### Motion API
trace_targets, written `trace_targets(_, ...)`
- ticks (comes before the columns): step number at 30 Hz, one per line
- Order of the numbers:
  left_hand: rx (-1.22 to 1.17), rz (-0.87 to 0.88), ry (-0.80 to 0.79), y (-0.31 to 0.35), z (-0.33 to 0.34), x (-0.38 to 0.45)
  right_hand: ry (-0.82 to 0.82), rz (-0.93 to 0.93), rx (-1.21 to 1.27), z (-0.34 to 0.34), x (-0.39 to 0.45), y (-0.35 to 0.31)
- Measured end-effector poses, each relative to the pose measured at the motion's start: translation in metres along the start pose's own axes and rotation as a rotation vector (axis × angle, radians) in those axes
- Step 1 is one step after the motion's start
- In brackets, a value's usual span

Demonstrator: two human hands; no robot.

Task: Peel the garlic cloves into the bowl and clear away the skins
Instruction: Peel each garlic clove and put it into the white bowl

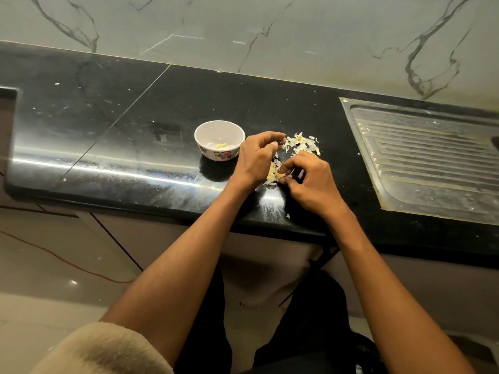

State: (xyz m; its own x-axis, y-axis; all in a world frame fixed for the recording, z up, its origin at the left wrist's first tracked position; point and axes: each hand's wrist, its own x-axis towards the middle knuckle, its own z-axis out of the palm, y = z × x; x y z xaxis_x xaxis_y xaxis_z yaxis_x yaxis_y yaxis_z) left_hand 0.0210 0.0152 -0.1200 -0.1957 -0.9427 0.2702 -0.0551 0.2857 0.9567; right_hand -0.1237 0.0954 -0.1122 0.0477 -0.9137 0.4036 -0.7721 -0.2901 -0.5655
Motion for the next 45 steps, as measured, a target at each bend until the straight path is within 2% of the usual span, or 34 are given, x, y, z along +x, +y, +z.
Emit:
trace_targets(11, 0.048, 0.012, -0.017, 0.004, 0.000, -0.006, 0.192, 0.211, 0.334, -0.005, 0.003, 0.005)
trace_targets(21, 0.077, 0.016, -0.080, 0.010, -0.003, -0.010, 0.180, 0.272, 0.518, -0.010, 0.002, 0.007)
trace_targets(26, 0.010, 0.042, -0.144, 0.012, -0.004, -0.013, 0.203, 0.279, 0.506, -0.008, 0.004, 0.009)
trace_targets(31, 0.096, 0.025, -0.093, 0.011, -0.003, -0.013, 0.217, 0.311, 0.518, -0.008, 0.005, 0.010)
trace_targets(37, 0.080, 0.034, -0.051, 0.008, 0.001, -0.009, 0.339, 0.370, 0.550, -0.007, 0.007, 0.012)
trace_targets(45, 0.157, 0.055, -0.135, 0.003, 0.001, -0.003, 0.348, 0.365, 0.533, -0.008, 0.007, 0.009)
